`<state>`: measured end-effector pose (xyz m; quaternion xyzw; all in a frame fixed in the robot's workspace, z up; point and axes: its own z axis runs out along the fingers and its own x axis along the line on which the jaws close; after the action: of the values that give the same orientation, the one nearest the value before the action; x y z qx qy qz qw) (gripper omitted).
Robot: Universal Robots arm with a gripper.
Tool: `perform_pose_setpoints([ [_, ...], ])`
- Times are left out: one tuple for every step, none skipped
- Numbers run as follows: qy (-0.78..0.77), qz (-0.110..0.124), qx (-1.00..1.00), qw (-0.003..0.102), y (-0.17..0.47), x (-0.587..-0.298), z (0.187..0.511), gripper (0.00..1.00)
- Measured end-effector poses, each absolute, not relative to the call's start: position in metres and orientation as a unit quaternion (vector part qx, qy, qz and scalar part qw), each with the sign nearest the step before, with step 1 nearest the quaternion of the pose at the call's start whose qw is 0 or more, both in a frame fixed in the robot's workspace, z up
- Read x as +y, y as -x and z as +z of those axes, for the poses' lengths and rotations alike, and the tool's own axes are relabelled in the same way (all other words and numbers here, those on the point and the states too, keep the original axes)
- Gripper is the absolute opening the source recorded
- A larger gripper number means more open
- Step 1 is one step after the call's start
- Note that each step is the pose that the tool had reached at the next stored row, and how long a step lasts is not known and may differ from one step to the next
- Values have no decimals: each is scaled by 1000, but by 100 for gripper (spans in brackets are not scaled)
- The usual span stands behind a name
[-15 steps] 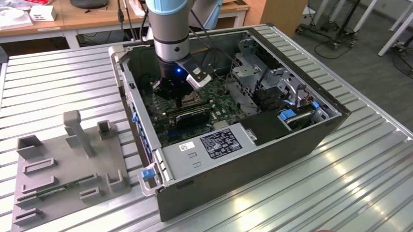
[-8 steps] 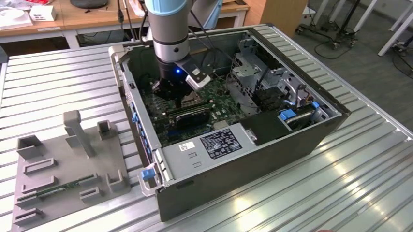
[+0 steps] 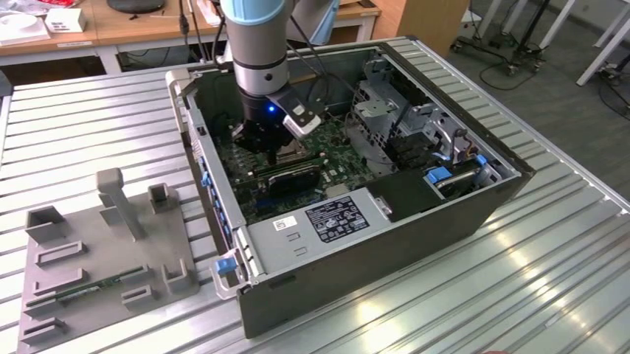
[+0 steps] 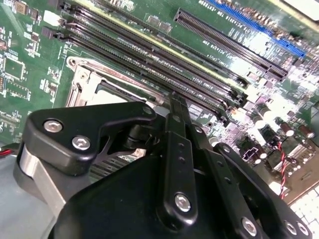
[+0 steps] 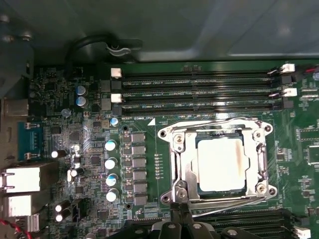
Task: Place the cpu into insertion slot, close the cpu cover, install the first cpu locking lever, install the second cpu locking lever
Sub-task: 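Install the second cpu locking lever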
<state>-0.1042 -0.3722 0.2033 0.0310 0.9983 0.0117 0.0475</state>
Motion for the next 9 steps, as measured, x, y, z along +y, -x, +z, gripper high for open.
perform_pose_setpoints([
  [-31, 13, 998, 48, 104, -372, 203, 11],
  [-31, 15, 998, 49, 104, -372, 203, 11],
  [-31, 16, 998, 50, 105, -372, 203, 11],
  [-31, 16, 998, 50, 105, -372, 203, 11],
  [-31, 16, 998, 51, 105, -372, 203, 11],
  [-31, 16, 998, 51, 106, -372, 203, 11],
  [-31, 16, 998, 51, 106, -372, 202, 11],
  [-31, 16, 998, 52, 107, -372, 202, 11],
  [-31, 16, 998, 54, 109, -372, 201, 11],
])
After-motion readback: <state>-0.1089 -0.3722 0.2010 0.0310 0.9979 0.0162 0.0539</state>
